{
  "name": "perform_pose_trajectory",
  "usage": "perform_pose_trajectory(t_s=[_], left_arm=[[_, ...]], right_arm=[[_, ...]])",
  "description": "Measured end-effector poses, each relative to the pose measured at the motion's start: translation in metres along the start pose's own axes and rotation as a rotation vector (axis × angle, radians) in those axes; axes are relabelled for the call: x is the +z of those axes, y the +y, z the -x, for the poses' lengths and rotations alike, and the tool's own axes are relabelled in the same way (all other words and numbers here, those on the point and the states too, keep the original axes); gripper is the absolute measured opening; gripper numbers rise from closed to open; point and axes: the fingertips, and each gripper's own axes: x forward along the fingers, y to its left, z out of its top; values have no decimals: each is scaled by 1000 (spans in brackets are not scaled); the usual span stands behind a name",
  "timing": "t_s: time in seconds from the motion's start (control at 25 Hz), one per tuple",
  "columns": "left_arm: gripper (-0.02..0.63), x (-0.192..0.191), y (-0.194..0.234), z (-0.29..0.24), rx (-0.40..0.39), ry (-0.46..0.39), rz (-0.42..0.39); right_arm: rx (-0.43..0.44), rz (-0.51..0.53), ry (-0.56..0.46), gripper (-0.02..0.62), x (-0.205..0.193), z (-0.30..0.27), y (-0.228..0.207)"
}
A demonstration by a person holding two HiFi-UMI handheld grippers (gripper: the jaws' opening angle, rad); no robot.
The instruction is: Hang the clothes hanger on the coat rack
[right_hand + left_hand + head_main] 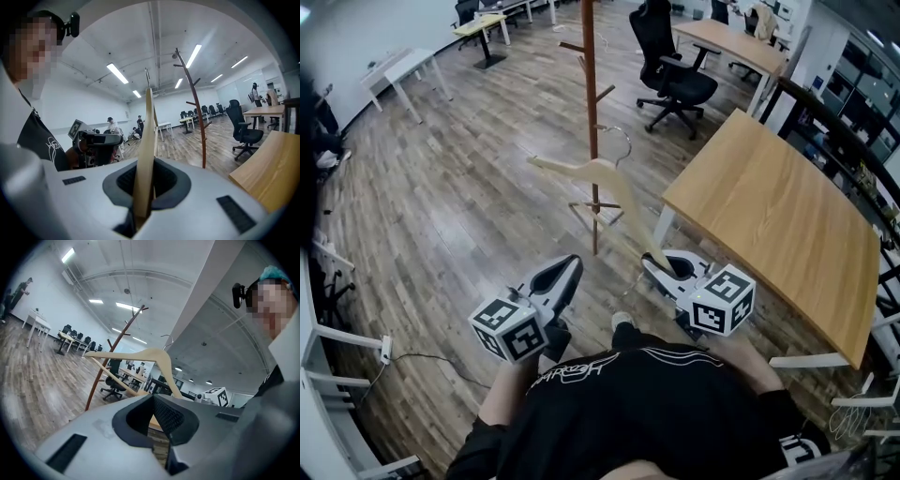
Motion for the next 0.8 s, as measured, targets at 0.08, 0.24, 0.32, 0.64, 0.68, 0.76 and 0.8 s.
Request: perform_pose_trajectory(t_s=[0.08, 0.24, 0.32, 0.64, 0.68, 0.76, 0.8], left_arm=[[8, 4, 11, -8, 9, 1, 2], [8, 22, 42, -31, 43, -4, 2], [8, 32, 58, -46, 59, -2, 5], [8, 60, 106, -119, 85, 28, 9], [8, 62, 111, -127, 89, 35, 6], [8, 70, 119, -140, 95, 39, 3], [8, 76, 122, -146, 97, 34, -1]], right_arm=[[9, -3, 6, 48, 2, -11, -11], [37, 0, 14, 48, 16, -40, -41], [54, 0, 14, 48, 25, -55, -58], [78, 0, 5, 48, 65, -98, -135], [81, -1, 3, 48, 69, -102, -144], [88, -4, -1, 48, 77, -110, -159], [92, -2, -4, 48, 81, -114, -166]])
